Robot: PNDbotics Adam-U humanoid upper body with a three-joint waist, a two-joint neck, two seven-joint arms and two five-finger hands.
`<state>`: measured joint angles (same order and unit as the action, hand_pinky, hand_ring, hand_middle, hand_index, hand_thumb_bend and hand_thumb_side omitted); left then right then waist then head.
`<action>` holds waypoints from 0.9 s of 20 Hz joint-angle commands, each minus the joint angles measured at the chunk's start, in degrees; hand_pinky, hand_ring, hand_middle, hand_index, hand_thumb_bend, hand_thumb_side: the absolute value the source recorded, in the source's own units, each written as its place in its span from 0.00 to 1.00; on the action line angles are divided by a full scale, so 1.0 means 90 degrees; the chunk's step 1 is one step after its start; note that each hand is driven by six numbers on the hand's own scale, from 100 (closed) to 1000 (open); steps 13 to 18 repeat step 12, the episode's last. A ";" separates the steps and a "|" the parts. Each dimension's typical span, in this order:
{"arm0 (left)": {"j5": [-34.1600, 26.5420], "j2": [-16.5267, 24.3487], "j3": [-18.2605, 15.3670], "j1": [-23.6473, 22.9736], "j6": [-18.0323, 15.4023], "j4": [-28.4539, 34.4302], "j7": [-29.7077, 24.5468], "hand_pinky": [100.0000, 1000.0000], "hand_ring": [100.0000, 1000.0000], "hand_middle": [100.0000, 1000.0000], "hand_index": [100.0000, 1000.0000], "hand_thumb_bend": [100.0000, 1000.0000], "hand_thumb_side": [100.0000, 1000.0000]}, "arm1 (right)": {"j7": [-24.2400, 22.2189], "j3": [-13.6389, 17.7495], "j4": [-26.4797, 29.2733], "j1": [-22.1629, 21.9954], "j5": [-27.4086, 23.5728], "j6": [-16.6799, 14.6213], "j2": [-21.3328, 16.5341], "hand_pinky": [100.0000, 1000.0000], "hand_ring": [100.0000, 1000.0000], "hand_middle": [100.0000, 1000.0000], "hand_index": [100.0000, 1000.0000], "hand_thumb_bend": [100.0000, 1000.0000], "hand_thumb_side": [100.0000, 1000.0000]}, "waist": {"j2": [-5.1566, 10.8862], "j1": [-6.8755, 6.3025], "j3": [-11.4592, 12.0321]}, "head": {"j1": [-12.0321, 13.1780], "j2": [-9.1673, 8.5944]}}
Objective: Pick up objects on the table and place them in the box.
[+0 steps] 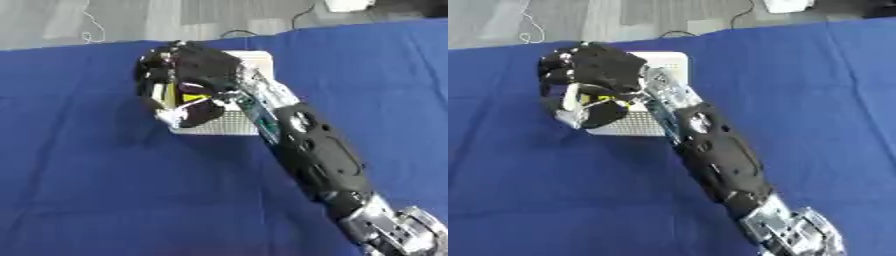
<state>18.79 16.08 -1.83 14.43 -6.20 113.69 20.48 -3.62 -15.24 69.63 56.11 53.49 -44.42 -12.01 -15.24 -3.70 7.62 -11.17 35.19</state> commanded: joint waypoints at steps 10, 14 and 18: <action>0.0199 0.0296 -0.0164 -0.0289 0.0123 0.0100 0.0153 0.89 0.72 0.74 0.80 0.00 0.67 | -0.2639 0.0884 0.3819 -0.2799 -0.9361 0.3629 -0.2053 0.00 0.39 0.39 0.52 0.00 1.00 | 0.0636 0.0218 -0.0529 | 0.1846 -0.0053; 0.0206 0.0315 -0.0162 -0.0328 0.0119 0.0100 0.0159 0.89 0.72 0.74 0.80 0.00 0.67 | -0.2328 0.1184 0.4471 -0.3548 -1.0020 0.3929 -0.2156 0.00 0.38 0.38 0.50 0.00 0.99 | 0.0667 0.0259 -0.0573 | 0.2016 -0.0076; 0.0206 0.0315 -0.0162 -0.0328 0.0119 0.0100 0.0159 0.89 0.72 0.74 0.80 0.00 0.67 | -0.2328 0.1184 0.4471 -0.3548 -1.0020 0.3929 -0.2156 0.00 0.38 0.38 0.50 0.00 0.99 | 0.0667 0.0259 -0.0573 | 0.2016 -0.0076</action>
